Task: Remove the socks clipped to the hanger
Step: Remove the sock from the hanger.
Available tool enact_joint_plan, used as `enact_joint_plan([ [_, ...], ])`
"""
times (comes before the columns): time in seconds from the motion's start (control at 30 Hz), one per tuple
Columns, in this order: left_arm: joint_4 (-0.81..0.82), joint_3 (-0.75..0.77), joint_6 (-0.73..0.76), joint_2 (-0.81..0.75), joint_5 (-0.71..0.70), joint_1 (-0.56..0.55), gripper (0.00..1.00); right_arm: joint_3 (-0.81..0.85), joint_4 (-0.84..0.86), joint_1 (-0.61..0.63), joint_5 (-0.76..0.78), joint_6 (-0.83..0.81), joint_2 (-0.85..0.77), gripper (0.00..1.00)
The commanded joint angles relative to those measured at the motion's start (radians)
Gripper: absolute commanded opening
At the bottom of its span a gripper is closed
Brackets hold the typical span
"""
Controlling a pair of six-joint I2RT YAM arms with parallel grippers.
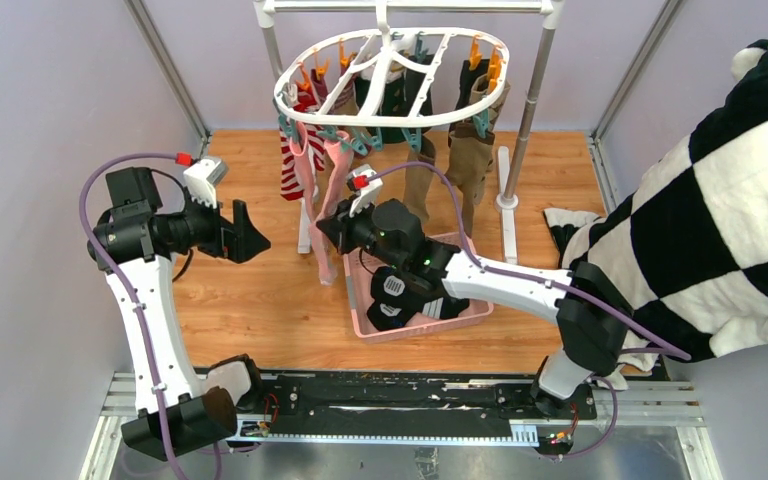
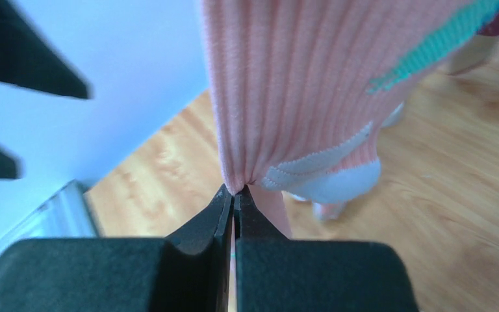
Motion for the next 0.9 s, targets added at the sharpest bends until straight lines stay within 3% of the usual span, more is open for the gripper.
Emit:
enact_joint_plan([
  [0.0,-0.029,-0.025,0.022,-0.047,0.093,-0.010,1.00,-0.062,0.166,0.018,-0.307,0.114,-0.065,0.00],
  [0.13,-0.031,-0.043,0.010,-0.075,0.159,-0.084,1.00,-0.104,0.294,0.022,-0.491,0.235,-0.099,0.00],
  [0.3,-0.028,-0.035,-0.005,-0.106,0.216,-0.171,1.00,-0.164,0.389,0.032,-0.613,0.319,-0.142,0.00],
  [0.6,-0.026,-0.058,-0.029,-0.106,0.386,-0.231,1.00,-0.260,0.542,0.031,-0.690,0.422,-0.201,0.00],
  [0.87,-0.026,-0.114,0.005,-0.128,0.331,-0.365,1.00,-0.294,0.600,0.014,-0.692,0.481,-0.244,0.00],
])
